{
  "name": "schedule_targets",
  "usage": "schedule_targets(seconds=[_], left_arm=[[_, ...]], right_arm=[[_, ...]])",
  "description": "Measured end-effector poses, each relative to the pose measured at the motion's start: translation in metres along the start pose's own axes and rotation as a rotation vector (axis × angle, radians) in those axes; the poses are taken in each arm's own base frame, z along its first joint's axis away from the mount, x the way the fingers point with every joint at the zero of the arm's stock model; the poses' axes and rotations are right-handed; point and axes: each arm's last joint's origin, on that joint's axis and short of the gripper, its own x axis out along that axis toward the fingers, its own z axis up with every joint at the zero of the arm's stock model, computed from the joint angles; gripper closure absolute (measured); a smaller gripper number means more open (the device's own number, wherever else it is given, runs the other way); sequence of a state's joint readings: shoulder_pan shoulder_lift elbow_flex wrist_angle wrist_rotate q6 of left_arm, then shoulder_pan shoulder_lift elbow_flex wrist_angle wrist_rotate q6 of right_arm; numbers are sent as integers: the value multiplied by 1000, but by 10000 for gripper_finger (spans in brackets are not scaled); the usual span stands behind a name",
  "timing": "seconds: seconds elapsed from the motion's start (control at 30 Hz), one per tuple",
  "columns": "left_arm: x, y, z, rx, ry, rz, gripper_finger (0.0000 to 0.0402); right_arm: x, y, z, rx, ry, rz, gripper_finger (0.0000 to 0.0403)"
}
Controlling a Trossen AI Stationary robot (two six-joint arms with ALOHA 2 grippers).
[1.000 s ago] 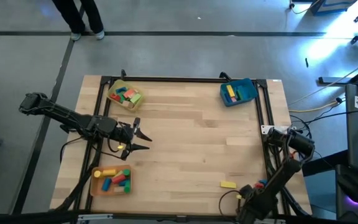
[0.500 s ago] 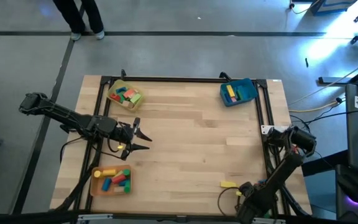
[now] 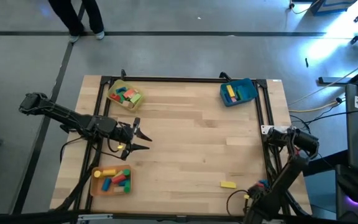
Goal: Sort blocks by size
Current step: Put the green rectangular block into the blue bin
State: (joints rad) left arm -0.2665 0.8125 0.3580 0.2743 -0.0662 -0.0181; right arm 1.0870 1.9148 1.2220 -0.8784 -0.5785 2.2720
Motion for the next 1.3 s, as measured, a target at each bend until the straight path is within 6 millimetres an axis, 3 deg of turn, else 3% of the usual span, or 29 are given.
schedule_targets(seconds=[0.37,0.7,1.1,1.3], left_arm=[[0,0,0,-2,2,0,259],[0,0,0,-1,2,0,259],[0,0,0,0,2,0,259],[0,0,0,0,2,0,259]], right_arm=[[13,1,15,-36,43,1,389],[-14,21,22,-139,-76,162,388],[-38,32,57,-171,-309,233,388],[-70,25,49,-155,-455,333,388]])
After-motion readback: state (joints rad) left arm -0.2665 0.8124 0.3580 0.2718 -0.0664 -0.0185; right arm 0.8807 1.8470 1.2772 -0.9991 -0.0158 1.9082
